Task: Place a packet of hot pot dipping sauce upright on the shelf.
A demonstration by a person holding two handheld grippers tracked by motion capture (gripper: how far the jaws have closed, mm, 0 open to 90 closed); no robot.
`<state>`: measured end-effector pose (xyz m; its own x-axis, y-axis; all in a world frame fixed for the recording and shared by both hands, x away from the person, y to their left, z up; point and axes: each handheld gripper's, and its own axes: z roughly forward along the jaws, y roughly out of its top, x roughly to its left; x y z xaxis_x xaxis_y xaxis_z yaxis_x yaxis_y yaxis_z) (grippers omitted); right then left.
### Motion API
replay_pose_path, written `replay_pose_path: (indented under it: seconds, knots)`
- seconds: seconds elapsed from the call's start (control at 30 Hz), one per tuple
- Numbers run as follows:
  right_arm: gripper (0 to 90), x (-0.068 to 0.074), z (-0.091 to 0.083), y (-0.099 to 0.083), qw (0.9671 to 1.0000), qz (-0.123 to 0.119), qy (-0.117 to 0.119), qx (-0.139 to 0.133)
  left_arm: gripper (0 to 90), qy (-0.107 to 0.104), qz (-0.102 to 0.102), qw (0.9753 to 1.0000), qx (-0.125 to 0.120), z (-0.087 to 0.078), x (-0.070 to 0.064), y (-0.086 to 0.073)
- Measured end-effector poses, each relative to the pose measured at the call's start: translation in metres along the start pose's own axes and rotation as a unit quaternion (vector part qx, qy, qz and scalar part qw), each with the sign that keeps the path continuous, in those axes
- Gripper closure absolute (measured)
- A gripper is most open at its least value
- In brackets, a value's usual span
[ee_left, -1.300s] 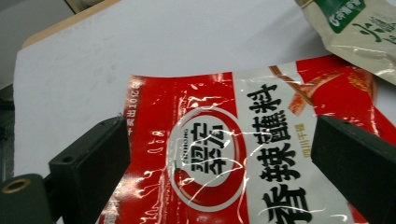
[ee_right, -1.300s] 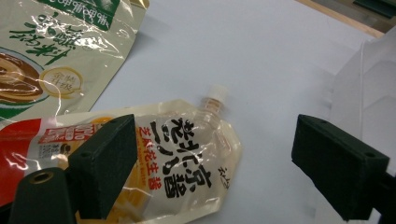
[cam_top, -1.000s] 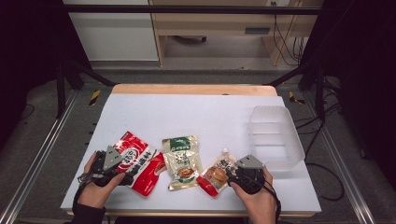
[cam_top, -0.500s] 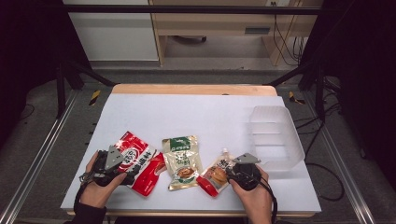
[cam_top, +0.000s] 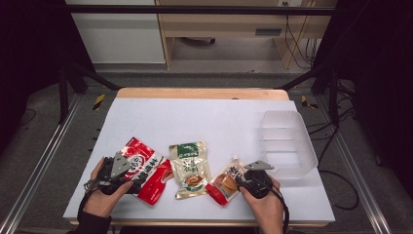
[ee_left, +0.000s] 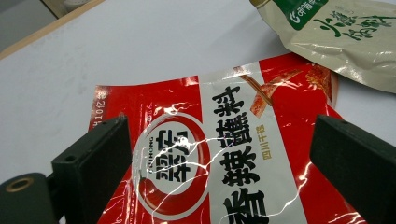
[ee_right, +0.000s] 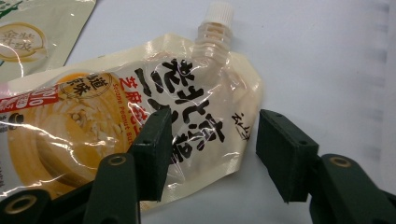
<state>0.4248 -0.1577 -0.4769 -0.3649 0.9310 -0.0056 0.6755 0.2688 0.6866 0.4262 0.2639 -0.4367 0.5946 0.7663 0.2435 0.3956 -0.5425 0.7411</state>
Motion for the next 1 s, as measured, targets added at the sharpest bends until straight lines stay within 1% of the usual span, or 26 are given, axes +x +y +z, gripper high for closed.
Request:
replay_pose_path:
  seconds: [0.03,0.1,0.17,0.2,0.23,0.27,0.3,0.33,0.37,0.4,0.43,0.47,0.53,0.57,0.6,0.63,0.67,0.7,0.8,0.83,0.9,0.93,0.97,1.0]
  knots:
    - [49.1,-0.001,0.0,0.0,0.9999,0.008,0.007,0.001,5.7,-0.001,0.0,1.0,0.0,0.0,0.0,0.0]
    - [50.5,-0.001,0.0,0.0,0.9999,0.008,0.01,0.003,5.7,-0.001,0.001,1.0,0.0,0.0,0.0,0.0]
    - [55.4,0.0,-0.001,0.001,0.9999,0.004,0.009,0.007,5.7,-0.002,0.001,1.0,0.0,0.0,0.0,0.0]
    - [59.4,0.0,-0.001,0.001,0.9999,0.001,0.008,0.008,5.7,-0.002,0.001,1.0,0.001,0.001,0.0,0.0]
    - [59.4,0.0,-0.001,0.001,0.9999,0.001,0.008,0.008,5.7,-0.002,0.001,1.0,0.001,0.001,0.0,0.0]
    - [65.4,0.001,-0.002,0.001,0.9999,-0.004,0.009,0.009,5.7,-0.002,0.0,1.0,0.001,0.001,0.0,0.0]
    - [65.4,0.001,-0.002,0.001,0.9999,-0.004,0.009,0.009,5.7,-0.002,0.0,1.0,0.001,0.001,0.0,0.0]
    - [71.5,0.001,-0.002,0.001,0.9999,-0.005,0.011,0.011,5.7,-0.003,0.001,1.0,0.001,0.001,0.0,0.0]
    - [74.4,0.001,-0.003,0.001,0.9999,-0.01,0.008,0.011,5.7,-0.002,0.001,1.0,0.001,0.001,-0.001,0.0]
    - [76.9,0.002,-0.004,0.002,0.9998,-0.013,0.006,0.012,5.7,-0.002,0.001,1.0,0.001,0.001,-0.001,0.0]
    - [76.9,0.002,-0.004,0.002,0.9998,-0.013,0.006,0.012,5.7,-0.002,0.001,1.0,0.001,0.001,-0.001,0.0]
    - [81.3,0.003,-0.005,0.003,0.9998,-0.016,0.008,0.009,5.7,-0.001,0.001,1.0,0.001,0.0,0.0,0.0]
    - [82.8,0.004,-0.006,0.003,0.9998,-0.018,0.005,0.01,5.7,-0.001,0.002,1.0,0.001,0.001,0.0,0.0]
    - [86.0,0.005,-0.006,0.004,0.9997,-0.021,0.006,0.006,5.7,-0.001,0.002,1.0,0.001,0.001,0.0,0.0]
    - [86.9,0.006,-0.009,0.006,0.9996,-0.029,0.006,-0.001,5.7,-0.001,0.002,1.0,0.001,0.001,0.0,0.0]
    - [86.9,0.006,-0.009,0.006,0.9996,-0.029,0.006,-0.001,5.7,-0.001,0.002,1.0,0.001,0.001,0.0,0.0]
    - [87.7,0.007,-0.012,0.008,0.9993,-0.037,0.004,-0.009,5.7,-0.002,0.002,1.0,0.001,0.002,0.0,0.001]
    - [87.9,0.008,-0.013,0.01,0.9993,-0.037,0.004,-0.01,5.8,-0.002,0.002,1.0,0.001,0.002,0.0,0.001]
    - [88.7,0.009,-0.018,0.015,0.9985,-0.047,0.007,-0.028,5.8,-0.004,0.005,1.0,0.001,0.001,0.0,0.001]
    - [88.9,0.01,-0.022,0.019,0.9979,-0.053,0.011,-0.037,5.9,-0.006,0.002,1.0,-0.002,0.0,0.0,0.001]
    - [89.3,0.012,-0.029,0.026,0.9963,-0.068,0.013,-0.051,6.0,-0.009,0.003,0.9999,-0.008,-0.002,0.0,0.002]
    - [89.3,0.012,-0.029,0.026,0.9963,-0.068,0.013,-0.051,6.1,-0.009,0.003,0.9999,-0.008,-0.002,0.0,0.002]
    - [89.4,0.014,-0.031,0.03,0.9955,-0.076,0.011,-0.055,6.1,-0.013,0.001,0.9998,-0.012,-0.002,0.0,0.003]
    - [89.7,0.015,-0.036,0.038,0.9934,-0.096,0.015,-0.06,6.7,-0.016,-0.001,0.9997,-0.016,-0.003,0.0,0.003]
